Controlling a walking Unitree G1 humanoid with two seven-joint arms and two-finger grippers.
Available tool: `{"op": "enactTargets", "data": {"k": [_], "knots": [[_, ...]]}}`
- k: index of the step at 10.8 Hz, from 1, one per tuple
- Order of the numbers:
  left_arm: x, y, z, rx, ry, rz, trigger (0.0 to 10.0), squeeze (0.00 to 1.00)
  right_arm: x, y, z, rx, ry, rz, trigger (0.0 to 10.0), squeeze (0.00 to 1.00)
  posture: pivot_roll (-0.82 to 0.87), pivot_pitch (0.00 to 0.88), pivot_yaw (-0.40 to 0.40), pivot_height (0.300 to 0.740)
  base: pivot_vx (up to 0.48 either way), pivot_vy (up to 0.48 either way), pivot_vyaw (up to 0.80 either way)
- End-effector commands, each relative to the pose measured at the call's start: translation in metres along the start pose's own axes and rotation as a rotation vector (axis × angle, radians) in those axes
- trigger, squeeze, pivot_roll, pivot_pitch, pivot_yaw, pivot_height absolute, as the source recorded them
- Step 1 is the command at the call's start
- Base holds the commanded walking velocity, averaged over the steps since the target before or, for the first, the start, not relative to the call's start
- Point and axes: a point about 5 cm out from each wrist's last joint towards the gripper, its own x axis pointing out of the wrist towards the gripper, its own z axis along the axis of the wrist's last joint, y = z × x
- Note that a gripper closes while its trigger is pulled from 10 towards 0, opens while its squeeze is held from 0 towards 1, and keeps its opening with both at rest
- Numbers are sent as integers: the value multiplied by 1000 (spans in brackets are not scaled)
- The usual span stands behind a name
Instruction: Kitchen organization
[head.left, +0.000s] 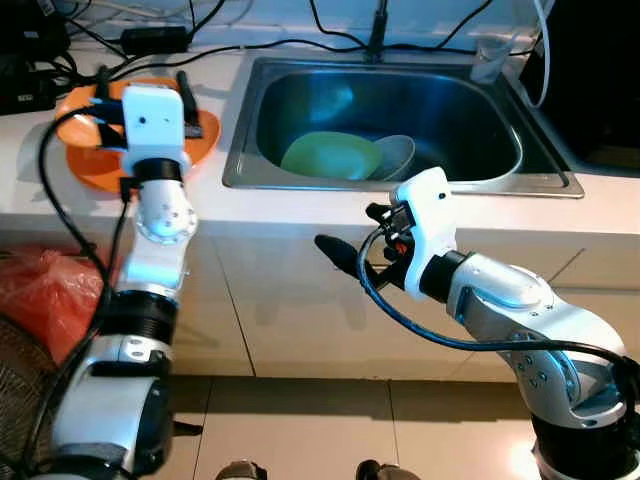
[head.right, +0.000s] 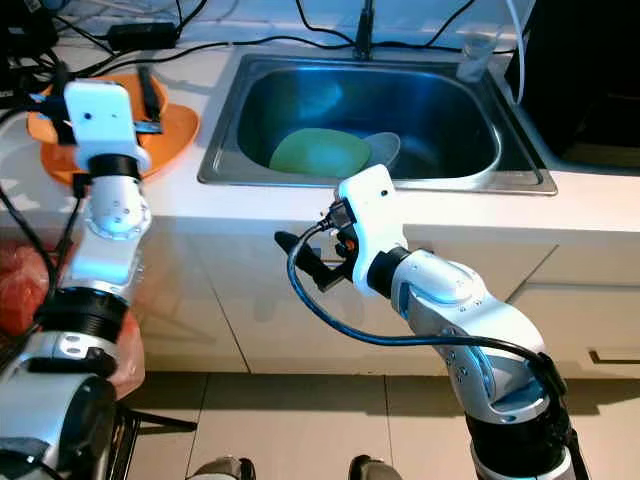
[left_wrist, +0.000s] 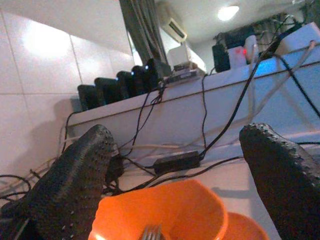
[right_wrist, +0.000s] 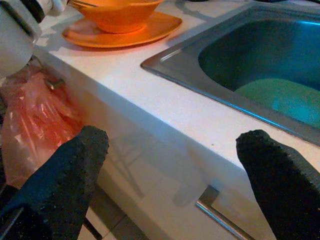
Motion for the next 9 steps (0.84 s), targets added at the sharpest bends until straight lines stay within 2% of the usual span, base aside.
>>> {"op": "enactTargets", "data": {"k": [1,3,5,7,9], "knots": [[4,3,14,-13,-49,3,10000,0,-2,3,3,-17,-27,19,10000,0,-68,68,-9,740,0,0,0],[-2,3,41,-42,-147,-50,10000,0,-7,-6,27,-23,-205,-62,10000,0,-65,67,-9,740,0,0,0],[-10,-2,59,-83,-190,-121,10000,0,-7,-12,32,-27,-237,-93,10000,0,-53,59,-11,740,0,0,0],[-10,-5,80,-128,-237,-139,10000,0,-4,-14,35,-42,-265,-108,10000,0,-50,49,-15,740,296,0,0],[-10,-7,87,-135,-244,-155,10000,0,-5,-15,39,-57,-284,-119,10000,0,-56,42,-9,740,418,0,0]]}}
